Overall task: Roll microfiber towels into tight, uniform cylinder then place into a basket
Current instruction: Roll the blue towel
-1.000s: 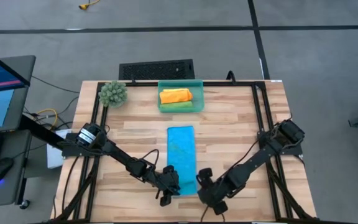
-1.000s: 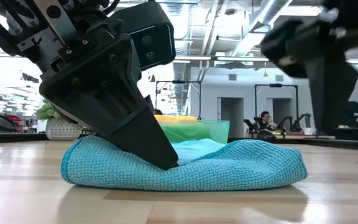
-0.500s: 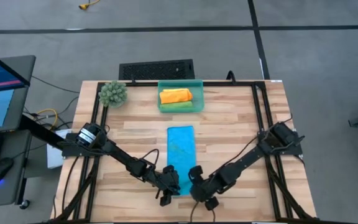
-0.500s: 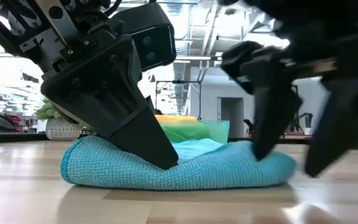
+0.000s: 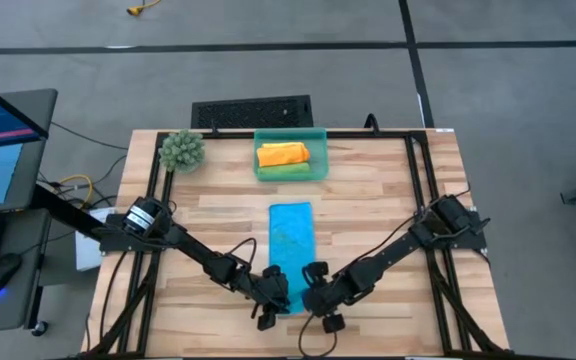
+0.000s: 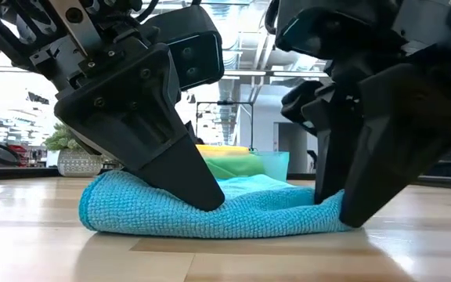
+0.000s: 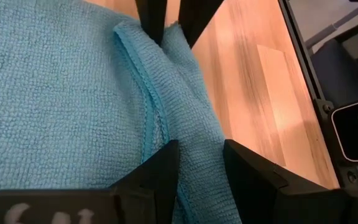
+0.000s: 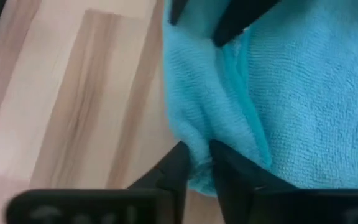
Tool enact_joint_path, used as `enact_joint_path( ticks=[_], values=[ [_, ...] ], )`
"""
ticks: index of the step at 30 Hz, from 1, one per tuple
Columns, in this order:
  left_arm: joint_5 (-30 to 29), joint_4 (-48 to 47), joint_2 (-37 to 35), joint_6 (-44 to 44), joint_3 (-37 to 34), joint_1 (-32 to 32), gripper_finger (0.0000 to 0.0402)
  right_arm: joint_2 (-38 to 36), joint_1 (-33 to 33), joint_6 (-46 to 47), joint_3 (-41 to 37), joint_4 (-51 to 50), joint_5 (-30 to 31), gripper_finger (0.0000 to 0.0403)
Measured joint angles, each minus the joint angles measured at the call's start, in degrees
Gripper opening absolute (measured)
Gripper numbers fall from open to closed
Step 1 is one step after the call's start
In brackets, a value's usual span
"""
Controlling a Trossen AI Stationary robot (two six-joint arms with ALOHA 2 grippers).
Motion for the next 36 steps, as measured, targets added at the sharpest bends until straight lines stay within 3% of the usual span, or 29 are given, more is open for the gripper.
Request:
enact_joint_path(
  ticks=[8,15,20,26,36],
  values=[
    [-1.1,-5.3,-3.3,1.6,-0.2,0.2,0.0125,0.7,0.6,10.4,0.2,0.5,-1.5,0.0011],
    [-2.6,-13.8,-8.1,3.3,-0.3,-0.2,0.0125,0.5,0.5,18.5,-0.1,3.1,-4.2,0.0014],
    [-2.6,-14.0,-8.7,4.6,-0.2,-1.6,0.0125,0.6,0.0,25.4,-0.2,6.7,-7.8,0.0011],
    [-3.4,-13.6,-8.7,4.7,-0.2,-4.7,0.0125,0.6,0.8,36.8,-0.2,9.2,-7.9,0.0005],
    [-13.4,-10.4,-8.7,4.7,-0.1,-12.3,0.0125,0.6,1.3,56.3,-0.2,13.2,-7.8,0.0004]
  ],
)
